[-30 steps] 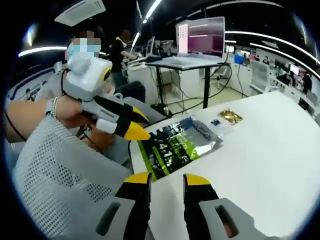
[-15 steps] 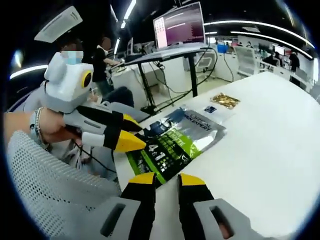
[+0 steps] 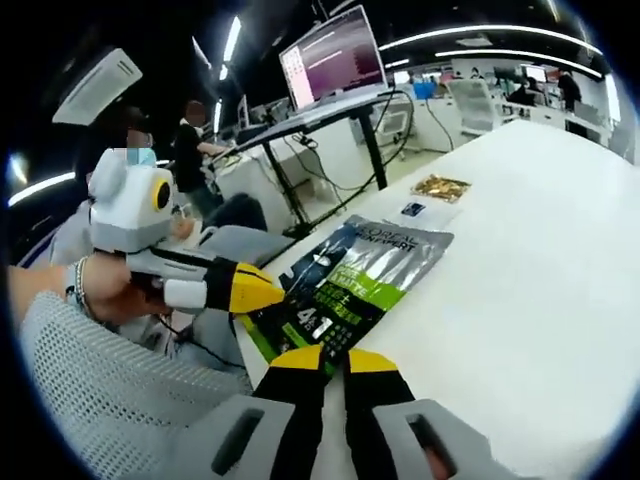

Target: Arrange the skincare products in the storage area until every visible bottle or jar stands upright without overlapping.

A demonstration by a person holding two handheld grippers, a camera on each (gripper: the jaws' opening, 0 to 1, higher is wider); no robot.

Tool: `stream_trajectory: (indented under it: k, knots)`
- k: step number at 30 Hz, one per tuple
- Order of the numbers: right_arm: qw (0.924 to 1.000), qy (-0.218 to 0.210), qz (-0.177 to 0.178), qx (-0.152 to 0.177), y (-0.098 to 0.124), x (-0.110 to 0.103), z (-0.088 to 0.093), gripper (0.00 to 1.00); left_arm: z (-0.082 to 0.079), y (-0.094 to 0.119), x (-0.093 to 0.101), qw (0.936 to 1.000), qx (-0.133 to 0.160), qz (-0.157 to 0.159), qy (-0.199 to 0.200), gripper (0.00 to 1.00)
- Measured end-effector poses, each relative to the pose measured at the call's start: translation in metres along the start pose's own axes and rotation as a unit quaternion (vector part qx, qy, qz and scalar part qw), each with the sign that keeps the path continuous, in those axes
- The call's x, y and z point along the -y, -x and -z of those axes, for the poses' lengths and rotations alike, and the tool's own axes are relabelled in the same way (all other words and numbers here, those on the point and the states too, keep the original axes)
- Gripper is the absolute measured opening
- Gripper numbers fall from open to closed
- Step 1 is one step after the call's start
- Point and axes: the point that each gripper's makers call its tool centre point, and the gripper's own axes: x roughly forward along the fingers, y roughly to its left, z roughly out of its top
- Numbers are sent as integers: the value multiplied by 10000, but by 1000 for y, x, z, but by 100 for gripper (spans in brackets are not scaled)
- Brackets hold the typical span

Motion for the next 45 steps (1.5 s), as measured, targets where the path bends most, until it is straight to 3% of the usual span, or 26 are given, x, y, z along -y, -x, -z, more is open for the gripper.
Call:
stream_trajectory:
  k: [2,4,5,7,11,14,19,20,22,24,26,27,29,30,31,33,34,35,36,38,39,41,42,43,44,45]
  knots:
    - [9994,-105,-95,-312,5,-5,6,0,1,2,1,9999,-80,-76,74,0]
    - [9991,-89,-89,-413,8,-5,8,0,-2,5,6,9999,5,-31,126,0]
    - [9993,-93,-97,-344,14,-4,4,0,-18,12,14,9984,542,108,124,0]
    - [9997,-150,-157,-65,27,-6,-5,0,-32,25,25,9953,866,341,250,0]
    - [9974,-348,-443,460,59,-18,-27,0,-50,46,40,9898,1234,665,252,0]
    - [9940,-475,-645,740,80,-27,-38,0,-65,67,56,9786,1648,1107,537,0]
    - [9823,-1224,-1025,984,111,-33,-47,0,-71,82,80,9691,1809,1567,598,0]
    - [9819,-1212,-1025,1029,118,-32,-47,0,-72,85,89,9664,1834,1717,537,0]
    - [9828,-929,-914,1311,130,-30,-53,0,-74,90,104,9590,1849,2041,668,0]
    - [9862,-291,-731,1460,143,-30,-55,0,-82,101,124,9426,2032,2516,825,0]
    - [9842,288,-657,1620,152,-31,-58,0,-85,108,138,9366,2111,2726,622,0]
    - [9831,473,-665,1641,156,-32,-59,0,-85,110,143,9371,2095,2747,493,0]
    - [9794,655,-858,1705,163,-39,-59,0,-79,106,155,9441,1816,2737,278,1]
    - [9787,711,-815,1743,165,-37,-59,0,-80,103,155,9511,1766,2530,145,2]
    - [9771,849,-742,1805,166,-33,-59,0,-83,102,156,9527,1823,2433,-22,2]
    - [9787,730,-662,1798,167,-26,-56,0,-86,100,162,9570,1760,2295,-206,0]
    - [9784,673,-663,1837,168,-24,-56,0,-88,95,161,9658,1644,1981,-316,0]
    - [9777,568,-652,1911,169,-24,-57,0,-88,93,160,9694,1576,1824,-457,0]
    - [9769,507,-624,1982,171,-21,-56,0,-90,89,164,9703,1574,1641,-829,0]
    - [9733,364,-721,2147,174,-18,-58,0,-89,82,165,9728,1489,1340,-1163,0]
    - [9687,171,-898,2309,177,-22,-62,0,-86,79,166,9747,1407,1318,-1130,0]
    - [9565,-242,-1264,2617,182,-30,-73,10,-81,76,180,9748,1332,1530,-933,0]
    - [9574,-338,-1220,2594,180,-28,-72,12,-79,74,183,9748,1359,1483,-959,0]
    - [9603,-276,-1126,2539,178,-25,-70,0,-73,71,178,9747,1249,1158,-1445,0]
    - [9766,198,-606,2054,166,-11,-56,0,-71,67,175,9721,1249,860,-1792,0]
    - [9784,273,-621,1953,164,-12,-54,0,-62,64,175,9682,1018,773,-2152,0]
